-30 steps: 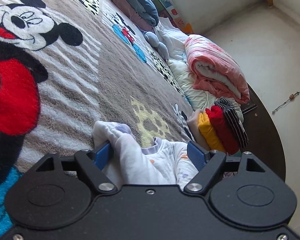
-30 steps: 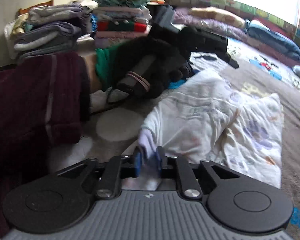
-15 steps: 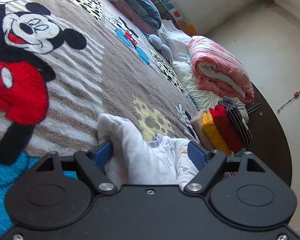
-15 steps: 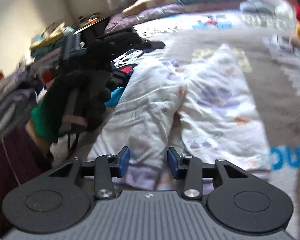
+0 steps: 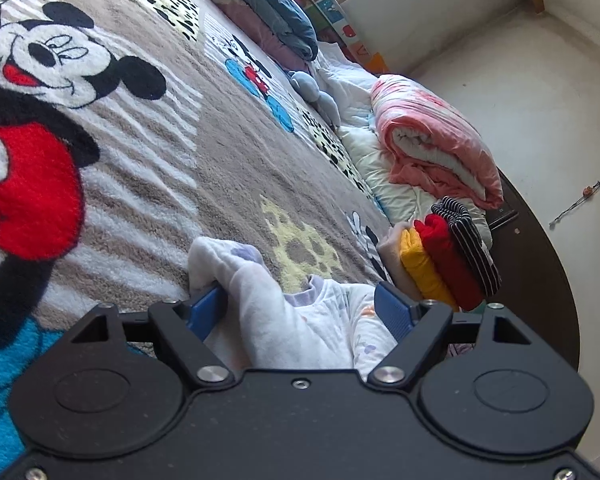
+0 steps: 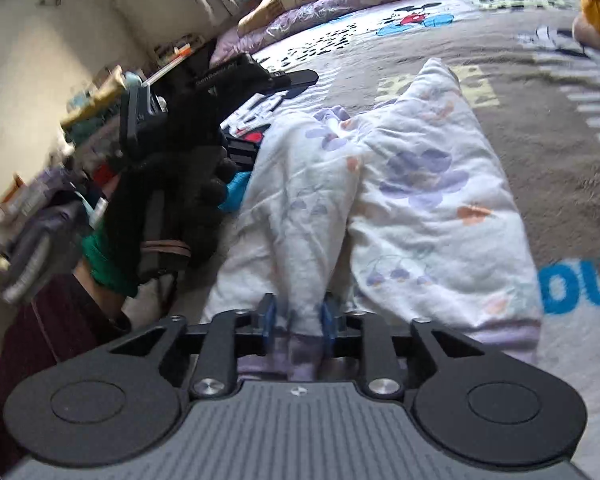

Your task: Fold clothes

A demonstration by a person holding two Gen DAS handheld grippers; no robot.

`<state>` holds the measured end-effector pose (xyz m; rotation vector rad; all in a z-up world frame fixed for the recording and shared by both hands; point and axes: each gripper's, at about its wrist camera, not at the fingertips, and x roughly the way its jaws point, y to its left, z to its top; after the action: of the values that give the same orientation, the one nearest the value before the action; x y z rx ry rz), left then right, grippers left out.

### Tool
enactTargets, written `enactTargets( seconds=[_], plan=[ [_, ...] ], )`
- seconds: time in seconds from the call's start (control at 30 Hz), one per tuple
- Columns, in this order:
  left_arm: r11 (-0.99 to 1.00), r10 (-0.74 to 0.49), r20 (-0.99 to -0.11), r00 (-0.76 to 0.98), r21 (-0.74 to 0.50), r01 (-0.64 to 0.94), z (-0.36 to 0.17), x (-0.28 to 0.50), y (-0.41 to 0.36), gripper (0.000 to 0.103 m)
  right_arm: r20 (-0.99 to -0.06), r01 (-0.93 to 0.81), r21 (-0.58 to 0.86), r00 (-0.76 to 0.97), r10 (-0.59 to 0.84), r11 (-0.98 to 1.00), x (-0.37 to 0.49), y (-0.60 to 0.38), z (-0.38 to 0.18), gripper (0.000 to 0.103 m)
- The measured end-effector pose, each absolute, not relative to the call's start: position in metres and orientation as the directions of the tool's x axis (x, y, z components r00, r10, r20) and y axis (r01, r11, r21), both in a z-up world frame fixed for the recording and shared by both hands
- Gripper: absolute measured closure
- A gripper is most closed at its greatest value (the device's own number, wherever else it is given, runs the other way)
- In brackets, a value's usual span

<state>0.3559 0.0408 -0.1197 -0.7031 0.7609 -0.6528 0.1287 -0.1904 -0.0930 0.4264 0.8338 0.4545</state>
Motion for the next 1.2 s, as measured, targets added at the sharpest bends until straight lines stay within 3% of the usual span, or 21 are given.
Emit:
enactTargets(
  seconds=[0.07,0.17,0.23,0.33,0.43,0.5,0.57,0.6,0.67,0.7,0.77,0.87,0.97,1.1,1.2],
  plan=[
    [0.614,-0.727,-0.397,0.56,-0.742,0.27,-0.117,0.354,0.041,0.022,-0.611,-0.215,0.5,0.599,0.518,0.839,0.123,-0.19,-0.086,0.068],
    [0.675,-0.685,-0.439,0.581,-0.683,0.28,-0.108,0.347,0.043,0.022,-0.594,-0.248,0.32,0.699,0.398,0.914,0.102,-0.186,-0.062,0.068],
    [0.739,-0.625,-0.47,0.623,-0.613,0.279,-0.1,0.336,0.046,0.022,-0.536,-0.296,0.179,0.77,0.346,0.938,0.088,-0.18,-0.048,0.067],
    [0.772,-0.595,-0.469,0.652,-0.559,0.303,-0.091,0.315,0.048,0.023,-0.482,-0.436,0.028,0.782,0.395,0.899,0.082,-0.157,-0.039,0.067],
    [0.778,-0.603,-0.485,0.633,-0.531,0.334,-0.092,0.302,0.038,0.023,-0.56,-0.584,-0.08,0.697,0.448,0.808,0.075,-0.122,-0.051,0.066],
    [0.782,-0.605,-0.491,0.627,-0.517,0.349,-0.094,0.296,0.032,0.034,-0.609,-0.626,-0.142,0.666,0.43,0.767,0.074,-0.101,-0.066,0.065],
    [0.785,-0.602,-0.486,0.634,-0.508,0.355,-0.096,0.295,0.024,0.064,-0.616,-0.603,-0.195,0.689,0.381,0.774,0.077,-0.093,-0.081,0.065],
    [0.786,-0.6,-0.484,0.637,-0.503,0.358,-0.098,0.295,0.021,0.069,-0.62,-0.601,-0.185,0.686,0.382,0.778,0.079,-0.093,-0.085,0.068],
    [0.801,-0.584,-0.483,0.653,-0.473,0.367,-0.095,0.293,0.015,0.07,-0.626,-0.596,-0.152,0.675,0.39,0.789,0.084,-0.093,-0.087,0.092],
    [0.802,-0.583,-0.481,0.655,-0.468,0.371,-0.094,0.294,0.014,0.07,-0.611,-0.587,-0.122,0.68,0.406,0.8,0.082,-0.098,-0.081,0.094],
    [0.803,-0.584,-0.486,0.65,-0.466,0.372,-0.095,0.296,0.014,0.071,-0.569,-0.573,-0.048,0.689,0.449,0.818,0.077,-0.111,-0.066,0.094],
    [0.808,-0.582,-0.527,0.62,-0.466,0.362,-0.104,0.303,0.013,0.068,-0.597,-0.572,0.064,0.635,0.49,0.818,0.086,-0.12,-0.059,0.093],
    [0.805,-0.589,-0.523,0.616,-0.452,0.385,-0.092,0.298,0.019,0.046,-0.665,-0.6,0.12,0.543,0.513,0.791,0.098,-0.117,-0.078,0.09],
    [0.844,-0.532,-0.479,0.698,-0.371,0.388,-0.072,0.287,0.037,0.046,-0.602,-0.599,0.136,0.582,0.546,0.789,0.091,-0.134,-0.057,0.09],
    [0.802,-0.593,-0.414,0.69,-0.383,0.459,-0.068,0.283,0.039,0.046,-0.538,-0.58,0.066,0.665,0.518,0.812,0.098,-0.143,-0.039,0.09]
  ],
)
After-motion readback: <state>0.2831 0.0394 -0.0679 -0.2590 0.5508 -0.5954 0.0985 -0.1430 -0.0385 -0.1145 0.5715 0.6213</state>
